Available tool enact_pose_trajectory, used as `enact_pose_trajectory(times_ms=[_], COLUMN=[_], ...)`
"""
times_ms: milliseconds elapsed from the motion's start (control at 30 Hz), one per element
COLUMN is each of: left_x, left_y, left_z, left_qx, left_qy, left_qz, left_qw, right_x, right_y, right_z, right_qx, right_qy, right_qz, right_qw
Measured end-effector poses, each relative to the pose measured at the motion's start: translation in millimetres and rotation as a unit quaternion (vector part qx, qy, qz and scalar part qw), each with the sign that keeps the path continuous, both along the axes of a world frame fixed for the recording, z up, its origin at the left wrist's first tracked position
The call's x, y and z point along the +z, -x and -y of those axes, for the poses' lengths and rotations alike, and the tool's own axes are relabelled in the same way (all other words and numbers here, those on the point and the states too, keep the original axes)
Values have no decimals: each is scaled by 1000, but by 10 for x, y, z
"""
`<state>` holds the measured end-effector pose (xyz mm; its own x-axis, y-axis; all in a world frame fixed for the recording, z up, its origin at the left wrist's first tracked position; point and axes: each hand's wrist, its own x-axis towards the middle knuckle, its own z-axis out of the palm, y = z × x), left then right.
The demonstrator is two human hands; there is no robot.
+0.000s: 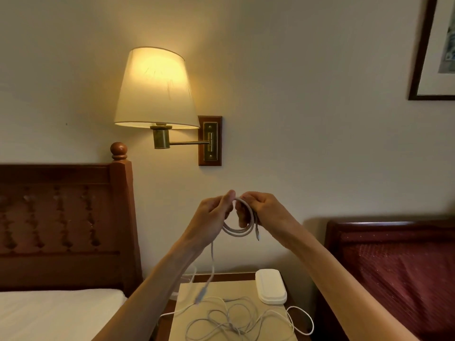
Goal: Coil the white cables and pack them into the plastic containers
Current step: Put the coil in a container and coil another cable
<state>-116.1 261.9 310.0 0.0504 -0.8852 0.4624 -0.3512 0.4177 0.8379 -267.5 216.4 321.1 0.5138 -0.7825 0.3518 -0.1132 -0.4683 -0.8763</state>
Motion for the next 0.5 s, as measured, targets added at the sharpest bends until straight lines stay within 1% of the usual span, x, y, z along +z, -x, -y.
enact_pose_trajectory(times_ms=[67,100,167,267,300,367,433,500], left_x=[-26,-36,-62,-127,-157,-209,-255,-278], left_y=[-34,-55,-70,-24,-13,-10,-15,-7], left_z=[14,20,36,99,124,162,182,200], left_qx=[19,21,23,46,56,73,84,87], left_qy=[16,21,29,55,70,108,149,166], left_qz=[-17,-26,-34,-15,0,39,75,82], left_qw=[1000,999,999,997,996,991,983,979], right_x=[-55,-77,-105,-88,-69,-13,53,105], right_y=[51,85,138,178,186,191,180,133], right_z=[58,80,86,52,39,12,-20,-61], right_qx=[-57,-77,-103,-137,-143,-142,-137,-119], right_qy=[91,120,151,171,164,116,34,-60], right_qz=[-33,-49,-83,-121,-133,-132,-82,5], right_qw=[994,989,980,968,967,974,987,991])
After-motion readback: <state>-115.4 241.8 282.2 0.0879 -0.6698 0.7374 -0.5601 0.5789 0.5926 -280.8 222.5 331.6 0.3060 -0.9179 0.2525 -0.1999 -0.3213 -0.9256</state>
